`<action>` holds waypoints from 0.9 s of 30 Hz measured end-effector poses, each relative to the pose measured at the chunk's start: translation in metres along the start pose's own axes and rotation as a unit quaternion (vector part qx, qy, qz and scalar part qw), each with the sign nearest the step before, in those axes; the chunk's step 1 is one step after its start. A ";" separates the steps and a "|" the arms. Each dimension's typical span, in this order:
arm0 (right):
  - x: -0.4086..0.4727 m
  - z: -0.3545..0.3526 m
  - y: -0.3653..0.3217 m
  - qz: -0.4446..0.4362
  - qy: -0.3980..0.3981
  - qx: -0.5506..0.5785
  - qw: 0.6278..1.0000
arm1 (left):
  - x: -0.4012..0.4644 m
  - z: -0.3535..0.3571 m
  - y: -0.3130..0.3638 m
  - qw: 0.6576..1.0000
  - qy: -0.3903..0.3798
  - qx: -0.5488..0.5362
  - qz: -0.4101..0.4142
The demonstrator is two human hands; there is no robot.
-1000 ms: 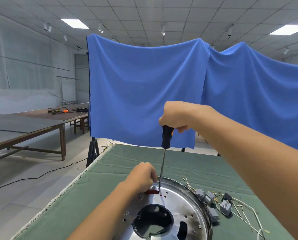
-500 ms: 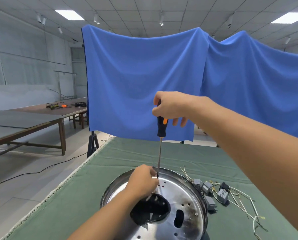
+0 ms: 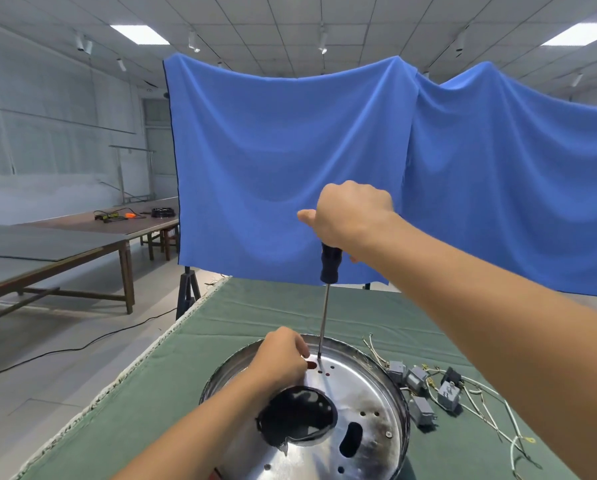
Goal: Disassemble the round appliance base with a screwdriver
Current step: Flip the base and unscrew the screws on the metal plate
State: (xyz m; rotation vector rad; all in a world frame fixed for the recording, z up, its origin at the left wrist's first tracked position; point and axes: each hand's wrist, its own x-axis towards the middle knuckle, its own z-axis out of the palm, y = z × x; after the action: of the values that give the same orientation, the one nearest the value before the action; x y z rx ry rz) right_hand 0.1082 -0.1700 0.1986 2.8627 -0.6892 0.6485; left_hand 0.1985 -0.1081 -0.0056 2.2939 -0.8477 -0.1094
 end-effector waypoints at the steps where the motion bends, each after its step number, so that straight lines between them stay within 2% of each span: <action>1: 0.001 0.000 -0.002 -0.013 -0.014 0.020 1.000 | 0.002 -0.002 0.003 1.000 -0.021 0.010 -0.014; 4: 0.003 -0.010 -0.007 -0.017 -0.097 0.088 0.991 | 0.007 -0.003 0.014 0.998 -0.052 0.021 -0.038; 7: -0.001 -0.019 -0.010 -0.002 -0.156 0.088 0.984 | 0.006 0.008 0.016 0.999 -0.007 0.030 -0.040; 11: -0.006 -0.008 -0.006 0.021 -0.043 -0.028 0.998 | 0.001 0.016 0.011 0.998 0.030 0.011 -0.046; 12: -0.006 -0.007 -0.006 0.010 -0.041 -0.028 0.999 | 0.000 0.017 0.009 0.999 0.031 0.005 -0.043; 16: 0.000 -0.022 -0.012 -0.041 -0.167 0.060 0.983 | -0.002 0.016 0.005 0.999 0.044 0.013 -0.027; 18: -0.001 -0.025 -0.011 -0.044 -0.202 0.076 0.975 | -0.002 0.017 0.005 0.999 0.044 0.012 -0.027; 19: -0.003 -0.023 -0.009 -0.036 -0.191 0.066 0.979 | -0.001 0.017 0.005 0.999 0.044 0.013 -0.028; 22: -0.007 -0.012 0.000 -0.016 -0.082 0.007 0.996 | 0.000 0.019 0.003 0.999 0.040 0.013 -0.028; 23: -0.005 -0.010 0.001 -0.016 -0.074 0.014 0.997 | 0.000 0.019 0.003 0.999 0.038 0.013 -0.027; 27: -0.003 -0.020 0.002 -0.046 -0.176 0.114 0.977 | 0.000 0.018 0.005 0.998 0.042 0.020 -0.032</action>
State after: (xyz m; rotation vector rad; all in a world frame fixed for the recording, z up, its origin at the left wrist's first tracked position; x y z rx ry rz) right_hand 0.0974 -0.1665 0.2154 3.2417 -0.5480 0.2170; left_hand 0.1904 -0.1210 -0.0168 2.3468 -0.7393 -0.0234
